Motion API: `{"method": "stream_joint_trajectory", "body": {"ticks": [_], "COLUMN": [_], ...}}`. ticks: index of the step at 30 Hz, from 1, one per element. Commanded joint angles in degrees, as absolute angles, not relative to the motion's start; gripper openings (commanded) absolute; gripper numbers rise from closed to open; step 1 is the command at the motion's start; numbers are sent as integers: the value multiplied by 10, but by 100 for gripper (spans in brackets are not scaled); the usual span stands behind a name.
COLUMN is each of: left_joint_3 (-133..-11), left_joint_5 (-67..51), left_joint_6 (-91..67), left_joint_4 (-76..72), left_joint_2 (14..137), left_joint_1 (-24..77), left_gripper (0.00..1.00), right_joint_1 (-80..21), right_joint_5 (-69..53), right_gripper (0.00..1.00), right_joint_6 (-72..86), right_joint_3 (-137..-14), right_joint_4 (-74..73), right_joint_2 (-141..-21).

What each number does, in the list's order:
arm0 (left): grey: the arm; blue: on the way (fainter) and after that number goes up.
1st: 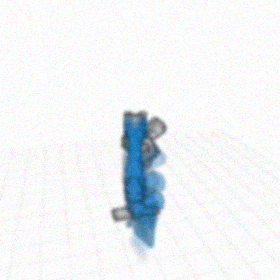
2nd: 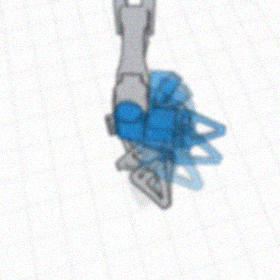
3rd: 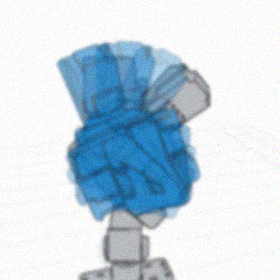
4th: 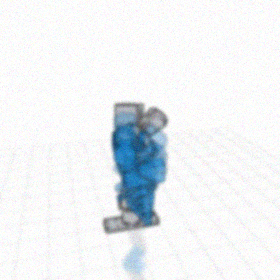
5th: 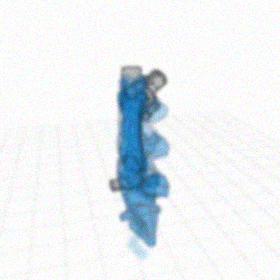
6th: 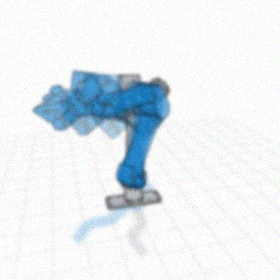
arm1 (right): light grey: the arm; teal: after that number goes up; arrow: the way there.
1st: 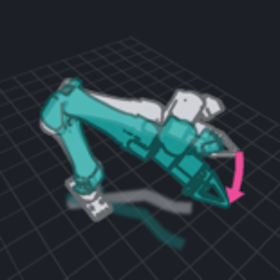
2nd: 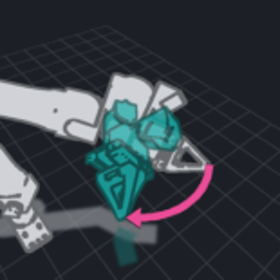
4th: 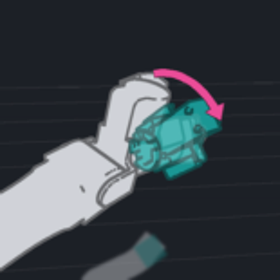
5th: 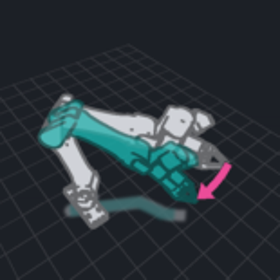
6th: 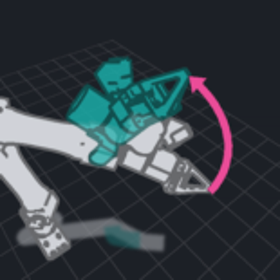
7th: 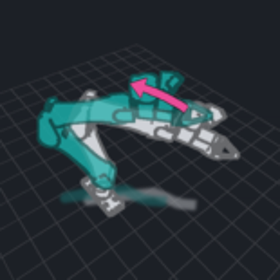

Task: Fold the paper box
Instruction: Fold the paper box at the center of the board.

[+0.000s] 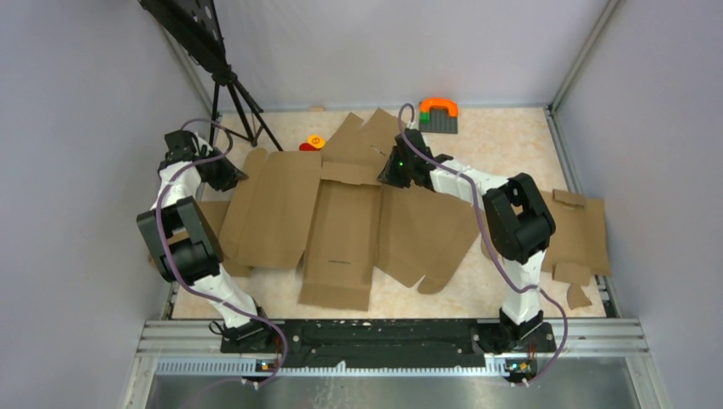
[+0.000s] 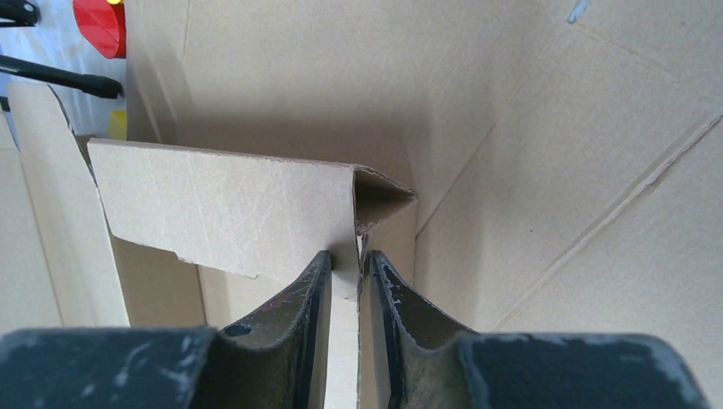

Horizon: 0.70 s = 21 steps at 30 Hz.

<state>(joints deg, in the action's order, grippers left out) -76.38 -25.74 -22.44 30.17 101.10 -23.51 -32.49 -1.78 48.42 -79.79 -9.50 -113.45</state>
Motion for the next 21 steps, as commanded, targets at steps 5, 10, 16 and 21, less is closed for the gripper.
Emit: {"method": "stream_joint_trajectory", "body": {"ticks": [5,10,16,21], "left_joint_3": [-761,-761,-761,-762], "left_joint_5": [-268,-265,-266,-266], "left_joint_6": [-224,-223,-222,-222], "left_joint_4": [294,296,297,298], "left_joint_2": [989,987,988,988], "left_joint_1": [-229,-229,-227,-224], "left_gripper": [29,28,29,28], "right_joint_1": [-325,-326,-325,-325], "right_joint_5": [-19,-30,-39,-41], "right_gripper": [25,29,30,26], "right_joint_6": [413,370,342,330], "right_joint_3": [-836,-803,-804,-812], "right_joint_4": [-169,-135,-130,-133], "right_joint_2": [-1164,-1142,-1141,-1147]}}
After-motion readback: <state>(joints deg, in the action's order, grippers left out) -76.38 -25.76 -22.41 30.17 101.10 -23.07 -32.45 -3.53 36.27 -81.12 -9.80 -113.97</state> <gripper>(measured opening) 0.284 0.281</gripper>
